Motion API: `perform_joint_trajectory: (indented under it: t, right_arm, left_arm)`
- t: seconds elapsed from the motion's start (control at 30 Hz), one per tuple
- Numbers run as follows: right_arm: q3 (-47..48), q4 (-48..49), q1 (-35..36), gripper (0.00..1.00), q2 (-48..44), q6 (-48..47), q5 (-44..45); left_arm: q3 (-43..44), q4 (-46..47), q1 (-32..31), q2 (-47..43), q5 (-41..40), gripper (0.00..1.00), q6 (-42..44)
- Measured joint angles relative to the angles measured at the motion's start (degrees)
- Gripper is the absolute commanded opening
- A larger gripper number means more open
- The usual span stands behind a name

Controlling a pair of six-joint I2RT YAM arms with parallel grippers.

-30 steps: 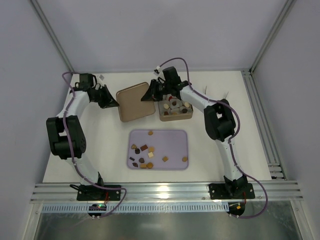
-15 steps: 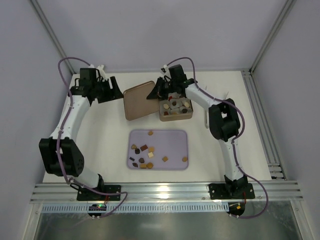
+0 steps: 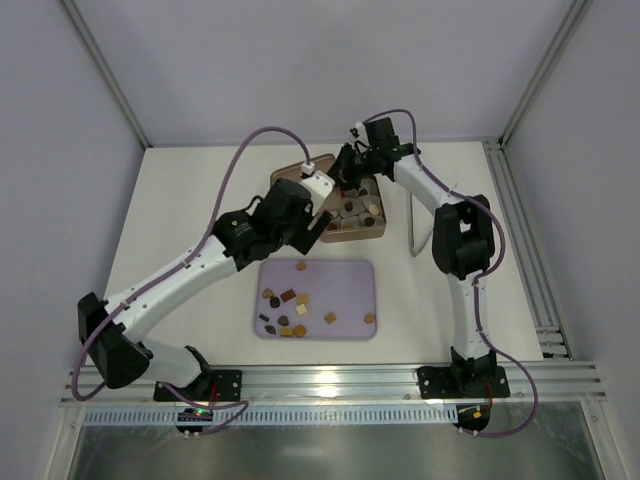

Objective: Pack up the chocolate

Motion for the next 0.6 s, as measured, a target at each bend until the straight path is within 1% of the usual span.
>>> perform_joint_trajectory:
  t: [0.1,0.23,0.33,0.47,0.6]
  right_arm:
    - [0.00,-1.38,-0.11,0.04,-1.01,0.55,-0.74]
    - [-0.11,-2.08,0.33,0.04,-2.58,0.96,-1.81]
    - [-0.68,-2.21,0.52,0.04,-3.78,0.98,-2.34]
    - [-3.98,-2.19,0.57,0.04,-6.29,1.05,-2.78]
    - [-6.78,-2.25,0.57,0.04,-7.82,1.07,-3.08]
  left_arm:
    - [-0.76,0.07,-5.22,3.30,-7.04,0.84,3.54]
    - [-1.44,0.83,-8.98,8.41,-13.60,0.84,7.15]
    - [-1.57,2.43,-9.86,11.67,-18.12,0.84,9.99]
    - [-1.99,7.04,-9.92,14.64,-23.71,0.82,14.34]
    - [-2.25,12.02,-9.86,15.89,-27.50,0.73,19.12]
